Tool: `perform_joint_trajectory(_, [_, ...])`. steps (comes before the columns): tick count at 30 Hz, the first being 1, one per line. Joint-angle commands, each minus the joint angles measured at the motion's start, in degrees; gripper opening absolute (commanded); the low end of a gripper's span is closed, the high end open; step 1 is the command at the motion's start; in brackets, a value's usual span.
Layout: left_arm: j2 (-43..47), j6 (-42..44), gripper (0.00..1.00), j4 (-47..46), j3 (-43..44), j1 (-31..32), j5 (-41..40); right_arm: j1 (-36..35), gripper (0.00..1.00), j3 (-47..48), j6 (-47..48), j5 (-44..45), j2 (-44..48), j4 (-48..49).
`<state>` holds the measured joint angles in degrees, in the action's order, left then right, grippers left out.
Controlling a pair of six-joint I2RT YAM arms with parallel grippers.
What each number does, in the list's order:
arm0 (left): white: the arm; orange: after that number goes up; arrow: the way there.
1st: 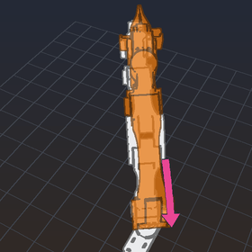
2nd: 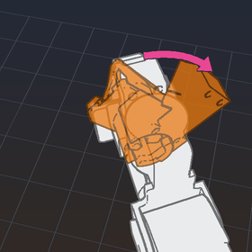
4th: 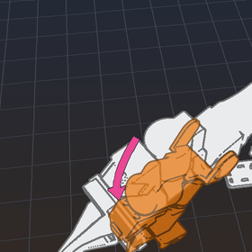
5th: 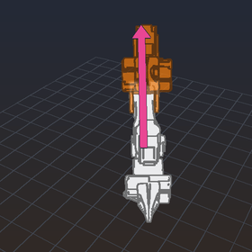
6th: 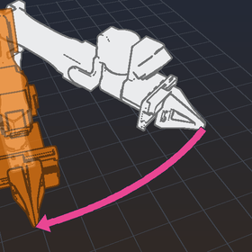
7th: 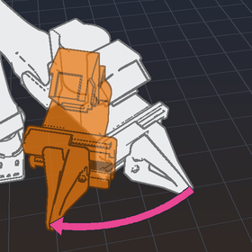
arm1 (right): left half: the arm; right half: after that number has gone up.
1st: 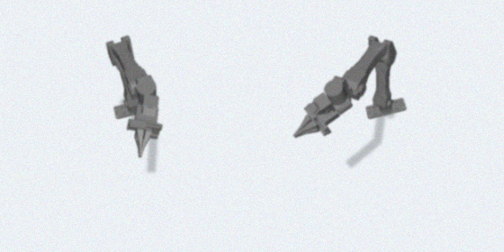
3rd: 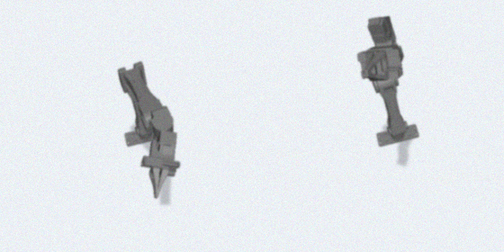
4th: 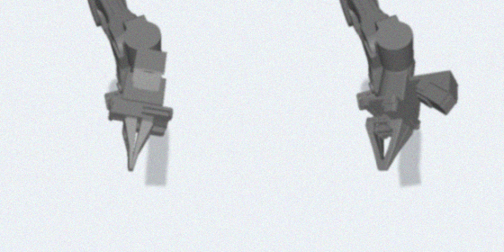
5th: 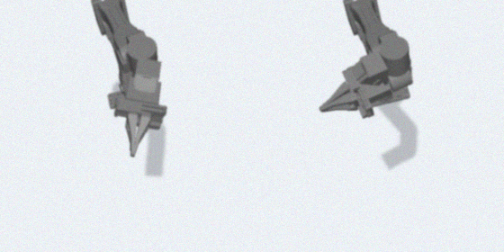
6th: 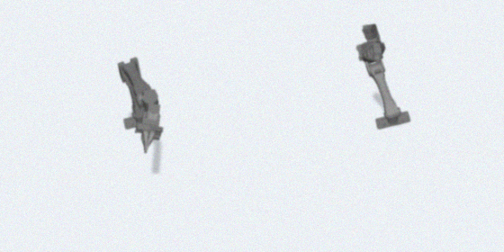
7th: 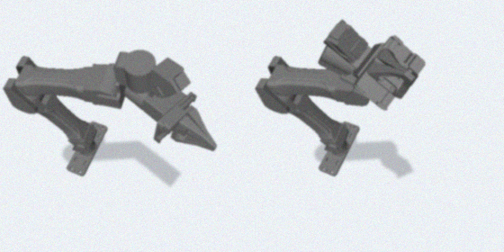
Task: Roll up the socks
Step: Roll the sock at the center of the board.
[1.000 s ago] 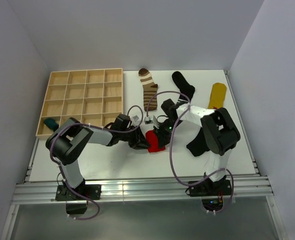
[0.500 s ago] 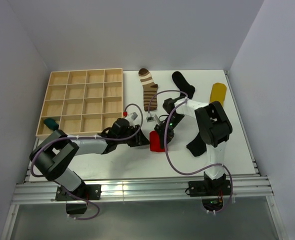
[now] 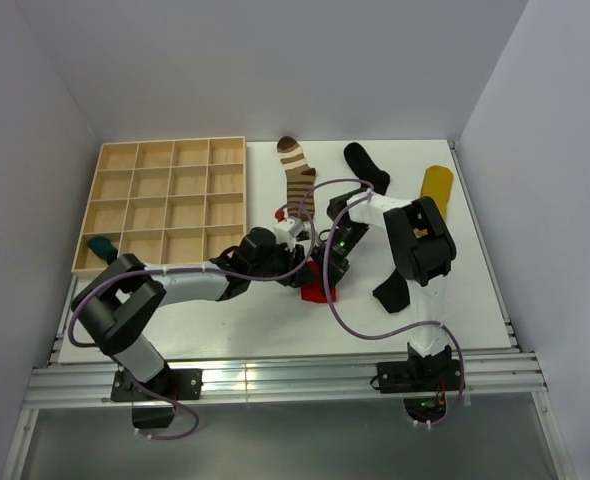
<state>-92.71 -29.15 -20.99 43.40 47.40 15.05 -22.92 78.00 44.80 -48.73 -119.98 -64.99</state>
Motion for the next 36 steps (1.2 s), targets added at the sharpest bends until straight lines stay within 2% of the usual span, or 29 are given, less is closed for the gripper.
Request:
perform_joint_trajectory(1, [-2.8,1.6,0.46,-8.7,-0.4,0.4,4.3,0.9,0.24,1.5,2.6,4.5,-2.7,-0.1])
perform_joint_trajectory(10, [-7.8,-0.5,0.45,-14.2,-2.5,2.3,4.3,1.4,0.24,2.8,1.4,4.9,-4.1,-0.8])
perform_joint_trajectory(21, [-8.0,-1.5,0.44,-12.0,-4.2,3.0,2.9,2.1,0.24,3.2,0.3,4.7,-4.7,-0.1])
perform_joint_trajectory(24, [-8.7,-2.8,0.38,-9.8,-3.7,3.1,2.5,2.1,0.24,2.6,-1.7,5.7,-4.0,2.2])
perform_joint_trajectory(25, [-9.0,-3.2,0.31,-9.3,-3.6,3.1,2.4,2.1,0.25,2.3,-2.6,6.0,-3.3,3.0])
perform_joint_trajectory(27, [-9.5,-4.7,0.24,-8.5,-3.3,3.1,2.4,2.2,0.26,1.9,-3.2,6.2,-2.8,4.1])
perform_joint_trajectory(28, [-9.6,-5.3,0.15,-7.6,-3.2,3.1,2.5,2.1,0.28,1.8,-3.2,6.2,-2.3,4.2])
perform_joint_trajectory(30, [-9.9,-6.4,0.10,-7.0,-3.0,3.0,2.8,2.2,0.30,1.5,-3.5,6.2,-1.7,4.7])
perform_joint_trajectory(31, [-9.9,-6.8,0.03,-5.8,-2.6,3.0,2.8,2.2,0.32,1.3,-3.9,6.4,-1.4,5.0])
perform_joint_trajectory(36, [-11.3,-9.2,0.00,-1.2,-0.1,2.9,3.1,2.8,0.39,-0.2,-6.0,7.2,2.3,8.8])
